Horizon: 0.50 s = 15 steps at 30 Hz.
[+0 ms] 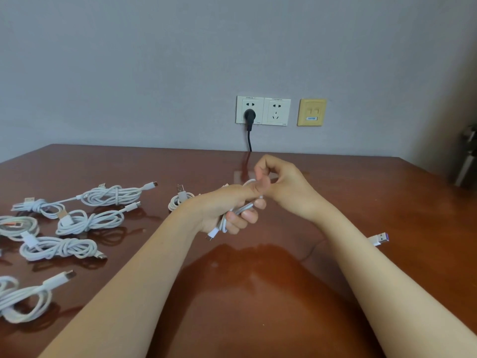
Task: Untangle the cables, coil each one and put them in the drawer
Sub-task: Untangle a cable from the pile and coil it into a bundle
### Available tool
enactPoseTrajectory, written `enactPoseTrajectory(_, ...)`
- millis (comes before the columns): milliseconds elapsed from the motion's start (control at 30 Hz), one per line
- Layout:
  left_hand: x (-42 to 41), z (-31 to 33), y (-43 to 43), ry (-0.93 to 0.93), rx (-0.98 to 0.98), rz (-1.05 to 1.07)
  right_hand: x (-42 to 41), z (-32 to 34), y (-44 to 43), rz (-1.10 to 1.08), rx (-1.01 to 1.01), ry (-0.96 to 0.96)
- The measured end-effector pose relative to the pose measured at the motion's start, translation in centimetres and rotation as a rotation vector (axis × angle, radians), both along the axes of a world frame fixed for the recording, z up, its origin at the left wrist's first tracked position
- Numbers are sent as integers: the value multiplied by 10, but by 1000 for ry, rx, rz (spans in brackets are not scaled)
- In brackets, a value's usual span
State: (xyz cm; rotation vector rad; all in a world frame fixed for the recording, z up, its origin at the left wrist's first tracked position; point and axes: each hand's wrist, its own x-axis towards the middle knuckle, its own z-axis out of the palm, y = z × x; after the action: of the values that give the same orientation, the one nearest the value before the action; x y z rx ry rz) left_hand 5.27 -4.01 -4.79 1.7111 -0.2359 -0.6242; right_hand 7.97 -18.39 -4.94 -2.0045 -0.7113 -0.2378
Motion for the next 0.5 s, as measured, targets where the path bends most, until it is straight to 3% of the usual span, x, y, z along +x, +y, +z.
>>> enactPoseTrajectory(233, 0, -3, 3, -42, 103, -6, 5, -2, -5, 118, 120, 289)
enactPoseTrajectory(367, 2, -3, 1, -65, 5, 90, 7, 2, -12, 102, 293, 402)
enactPoseTrajectory(500, 5, -4, 2, -67, -55, 194, 6, 5, -11, 104, 313, 533)
